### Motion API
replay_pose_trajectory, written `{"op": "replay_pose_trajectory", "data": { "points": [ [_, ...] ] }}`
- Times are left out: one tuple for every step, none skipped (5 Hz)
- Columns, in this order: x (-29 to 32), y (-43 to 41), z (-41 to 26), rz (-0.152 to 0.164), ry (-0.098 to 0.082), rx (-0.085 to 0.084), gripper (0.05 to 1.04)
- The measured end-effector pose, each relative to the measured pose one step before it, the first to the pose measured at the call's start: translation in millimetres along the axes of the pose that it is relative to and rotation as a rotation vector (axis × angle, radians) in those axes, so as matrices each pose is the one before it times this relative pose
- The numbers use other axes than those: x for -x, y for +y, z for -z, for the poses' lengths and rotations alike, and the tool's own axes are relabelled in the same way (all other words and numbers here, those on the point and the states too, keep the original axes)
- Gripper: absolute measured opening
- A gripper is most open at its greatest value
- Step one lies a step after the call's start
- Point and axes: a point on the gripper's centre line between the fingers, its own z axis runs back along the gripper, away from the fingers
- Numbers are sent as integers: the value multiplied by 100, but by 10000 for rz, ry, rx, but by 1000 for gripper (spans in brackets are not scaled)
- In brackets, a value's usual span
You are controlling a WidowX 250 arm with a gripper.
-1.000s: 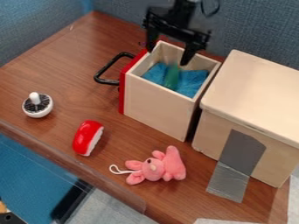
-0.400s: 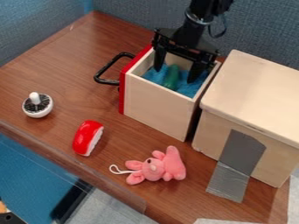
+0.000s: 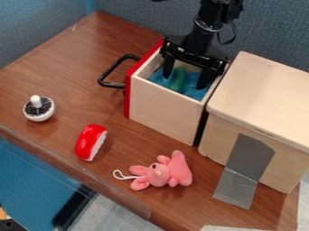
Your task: Pick green object from the drawer and place on the left bottom corner of the table
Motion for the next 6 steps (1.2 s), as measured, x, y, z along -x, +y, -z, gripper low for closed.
{"op": "replay_pose_trajectory", "data": {
  "points": [
    [1, 281, 209, -47, -30, 11, 686],
    [-78, 103, -32, 74, -22, 9, 376],
    [-149, 533, -134, 4, -6, 93, 191],
    [-177, 1612, -1575, -144, -155, 370, 67],
    [-576, 1524, -3204, -156, -593, 720, 61],
    [76, -12, -356, 65, -48, 418, 195]
  ]
}}
